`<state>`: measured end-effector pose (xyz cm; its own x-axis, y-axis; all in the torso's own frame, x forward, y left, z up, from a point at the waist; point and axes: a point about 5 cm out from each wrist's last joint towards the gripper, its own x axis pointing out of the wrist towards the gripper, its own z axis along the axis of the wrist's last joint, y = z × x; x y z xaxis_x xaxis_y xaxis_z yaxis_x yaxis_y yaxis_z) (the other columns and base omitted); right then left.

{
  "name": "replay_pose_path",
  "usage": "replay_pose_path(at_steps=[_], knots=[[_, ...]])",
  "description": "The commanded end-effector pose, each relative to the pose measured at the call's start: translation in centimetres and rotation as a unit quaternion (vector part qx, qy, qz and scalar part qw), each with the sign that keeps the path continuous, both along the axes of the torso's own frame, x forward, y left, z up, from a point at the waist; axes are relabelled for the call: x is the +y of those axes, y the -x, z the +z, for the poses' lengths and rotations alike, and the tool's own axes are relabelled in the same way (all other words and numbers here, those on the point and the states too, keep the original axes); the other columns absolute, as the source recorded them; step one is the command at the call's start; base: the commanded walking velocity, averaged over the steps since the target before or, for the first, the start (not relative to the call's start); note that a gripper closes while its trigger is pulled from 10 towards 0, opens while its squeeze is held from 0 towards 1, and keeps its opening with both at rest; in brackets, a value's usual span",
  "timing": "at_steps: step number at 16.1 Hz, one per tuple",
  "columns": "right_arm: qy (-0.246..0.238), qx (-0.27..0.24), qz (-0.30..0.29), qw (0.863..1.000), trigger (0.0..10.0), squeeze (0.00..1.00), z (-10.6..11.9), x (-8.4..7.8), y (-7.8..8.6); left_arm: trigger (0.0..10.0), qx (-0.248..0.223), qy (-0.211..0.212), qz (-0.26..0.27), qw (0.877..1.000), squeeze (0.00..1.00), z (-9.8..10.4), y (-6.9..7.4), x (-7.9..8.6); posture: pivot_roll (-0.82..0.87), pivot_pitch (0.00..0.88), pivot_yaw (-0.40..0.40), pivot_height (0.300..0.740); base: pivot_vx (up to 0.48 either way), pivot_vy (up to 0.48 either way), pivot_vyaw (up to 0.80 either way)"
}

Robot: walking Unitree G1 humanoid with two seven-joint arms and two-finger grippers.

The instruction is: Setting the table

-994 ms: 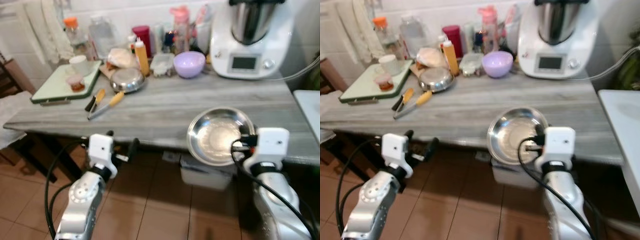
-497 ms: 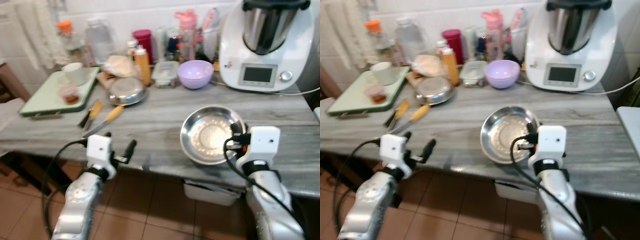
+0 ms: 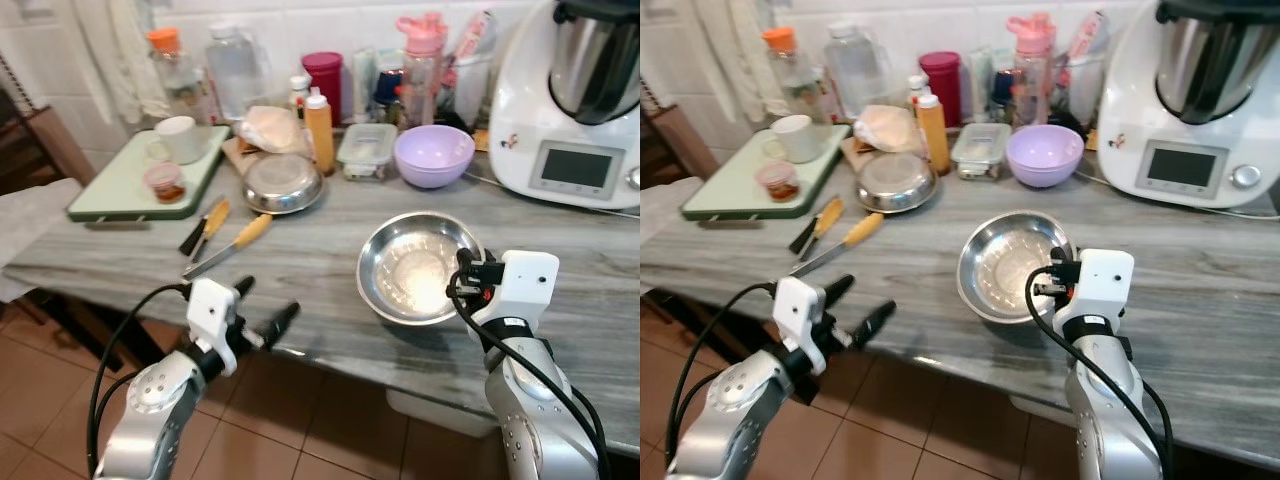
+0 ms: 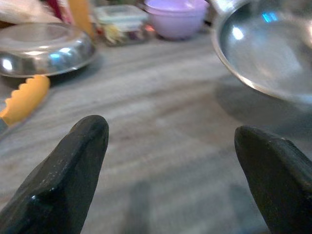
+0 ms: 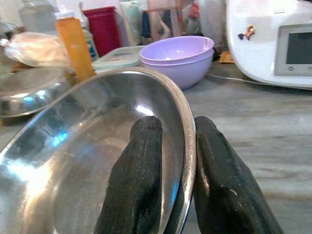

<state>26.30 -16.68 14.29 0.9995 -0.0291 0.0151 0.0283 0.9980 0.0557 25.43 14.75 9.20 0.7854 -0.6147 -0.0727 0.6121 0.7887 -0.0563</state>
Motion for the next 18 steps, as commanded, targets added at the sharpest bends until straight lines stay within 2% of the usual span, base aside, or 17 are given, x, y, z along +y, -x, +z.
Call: replay_pose_path(at_steps=[1, 4, 7, 11, 14, 16, 18], knots=[[-0.013, 0.0, 0.015, 1.0, 10.0, 0.0, 0.1, 0.8, -0.2, 10.0, 0.002, -0.011, -0.013, 1.0, 0.0, 0.2, 0.1, 0.4, -0.12, 0.0, 0.108, 0.74, 0.0, 0.0, 0.0], [-0.073, 0.018, 0.022, 0.997, 10.0, 0.0, -0.5, 1.7, -1.0, 10.0, 0.005, -0.013, -0.025, 1.0, 0.0, 0.3, 0.1, 0.4, -0.12, 0.0, 0.114, 0.74, 0.0, 0.0, 0.0], [-0.107, 0.049, 0.02, 0.993, 10.0, 0.0, -1.5, 1.9, -1.3, 10.0, 0.006, -0.015, -0.04, 0.999, 0.0, 0.4, 0.2, 0.2, -0.11, 0.0, 0.113, 0.74, 0.0, 0.0, 0.0], [-0.12, 0.067, 0.031, 0.99, 10.0, 0.0, -2.2, 2.3, -2.3, 10.0, 0.008, -0.017, -0.054, 0.998, 0.0, 0.4, 0.5, -0.1, -0.11, 0.0, 0.109, 0.74, 0.0, 0.0, 0.0], [-0.131, 0.072, 0.029, 0.988, 10.0, 0.0, -2.3, 2.5, -2.8, 10.0, 0.013, -0.003, -0.07, 0.997, 0.0, 0.3, 0.6, -0.4, -0.1, 0.0, 0.107, 0.74, 0.0, 0.0, 0.0], [-0.149, 0.092, 0.047, 0.983, 10.0, 0.0, -2.9, 3.4, -2.9, 10.0, 0.024, 0.01, -0.096, 0.995, 0.0, 0.1, 0.8, -0.8, -0.1, 0.0, 0.105, 0.74, 0.0, 0.0, 0.0], [-0.15, 0.109, 0.056, 0.981, 10.0, 0.0, -3.5, 4.0, -2.9, 10.0, 0.026, 0.006, -0.098, 0.995, 0.0, -0.1, 0.9, -0.8, -0.1, 0.0, 0.105, 0.74, 0.0, 0.0, 0.0]])
